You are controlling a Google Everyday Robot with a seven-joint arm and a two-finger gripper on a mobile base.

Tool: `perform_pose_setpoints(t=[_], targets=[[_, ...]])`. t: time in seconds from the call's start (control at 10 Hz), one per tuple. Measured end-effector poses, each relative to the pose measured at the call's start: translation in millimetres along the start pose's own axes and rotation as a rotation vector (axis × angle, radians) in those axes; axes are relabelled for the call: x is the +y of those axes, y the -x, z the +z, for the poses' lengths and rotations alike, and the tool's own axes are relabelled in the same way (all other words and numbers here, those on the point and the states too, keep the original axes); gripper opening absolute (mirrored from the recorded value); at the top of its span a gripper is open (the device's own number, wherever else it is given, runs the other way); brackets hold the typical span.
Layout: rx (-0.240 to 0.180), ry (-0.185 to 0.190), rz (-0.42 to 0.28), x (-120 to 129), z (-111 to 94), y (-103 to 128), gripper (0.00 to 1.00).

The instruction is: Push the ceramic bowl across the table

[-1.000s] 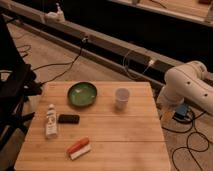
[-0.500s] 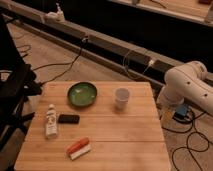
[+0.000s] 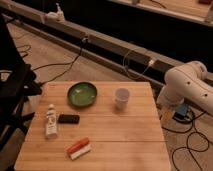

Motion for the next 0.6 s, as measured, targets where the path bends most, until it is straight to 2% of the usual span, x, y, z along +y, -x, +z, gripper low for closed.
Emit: perform_pose_setpoints(t=[0.2,0.3,0.5,0.6], targets=[[0.0,0.0,0.0,0.0,0.0,0.0,0.65],[0.0,0.0,0.0,0.0,0.0,0.0,0.59],[0.0,0.0,0.0,0.0,0.0,0.0,0.42],[0.0,0.0,0.0,0.0,0.0,0.0,0.3]])
